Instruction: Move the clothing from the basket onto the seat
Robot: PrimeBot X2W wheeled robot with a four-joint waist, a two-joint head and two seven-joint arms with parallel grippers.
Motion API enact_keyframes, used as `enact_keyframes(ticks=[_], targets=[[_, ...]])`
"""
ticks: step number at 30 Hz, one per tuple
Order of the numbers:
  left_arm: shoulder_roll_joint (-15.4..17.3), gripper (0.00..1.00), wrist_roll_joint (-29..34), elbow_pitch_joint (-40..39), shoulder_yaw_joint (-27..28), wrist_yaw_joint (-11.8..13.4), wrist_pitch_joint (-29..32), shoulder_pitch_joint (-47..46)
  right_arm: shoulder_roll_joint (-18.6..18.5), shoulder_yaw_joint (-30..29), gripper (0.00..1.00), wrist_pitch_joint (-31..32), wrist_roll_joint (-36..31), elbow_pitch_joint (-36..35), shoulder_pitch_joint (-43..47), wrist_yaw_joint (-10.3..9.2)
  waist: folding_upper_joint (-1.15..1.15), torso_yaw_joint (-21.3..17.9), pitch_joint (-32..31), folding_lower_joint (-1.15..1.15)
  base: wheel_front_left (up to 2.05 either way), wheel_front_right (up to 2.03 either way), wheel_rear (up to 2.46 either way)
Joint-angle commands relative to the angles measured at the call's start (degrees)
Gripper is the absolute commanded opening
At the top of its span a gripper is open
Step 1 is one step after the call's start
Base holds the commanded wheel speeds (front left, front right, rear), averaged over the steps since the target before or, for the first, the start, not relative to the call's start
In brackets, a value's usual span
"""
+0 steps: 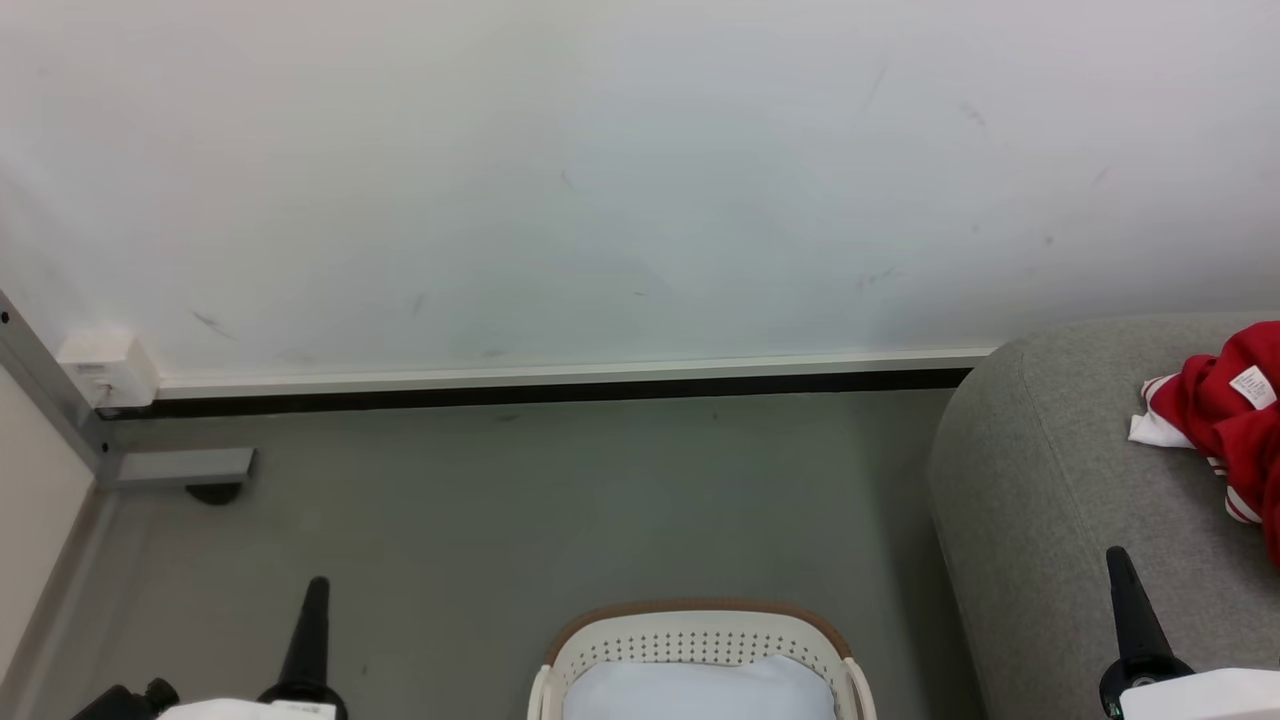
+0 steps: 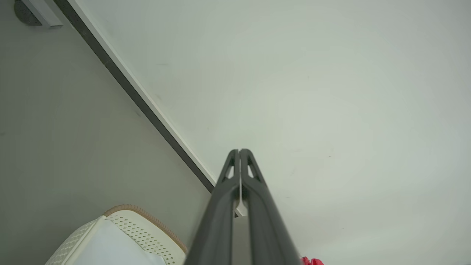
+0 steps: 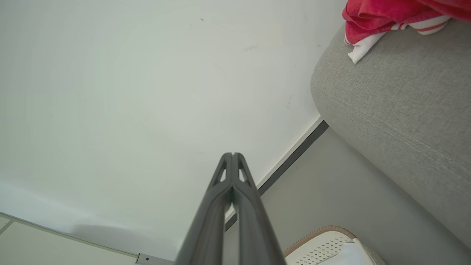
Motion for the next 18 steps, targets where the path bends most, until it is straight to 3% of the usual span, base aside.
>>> enact_keyframes(ticks=[1,18], targets=[[0.5,0.00,-2.1,-0.3,0.2,-0.3,0.4,-1.1,-0.1,-0.6,0.00,0.4,1.5,-0.7,-1.2,-0.06,0.00,0.0,0.0,0.00,0.00,0.00,0.00],[0.5,0.00,-11.4,0.6,0.9,-0.6,2.8,-2.5,0.5,-2.5,0.00,2.7,10.0,-0.6,-1.8,-0.08,0.00,0.3,0.5,0.00,0.00,0.00,0.00]])
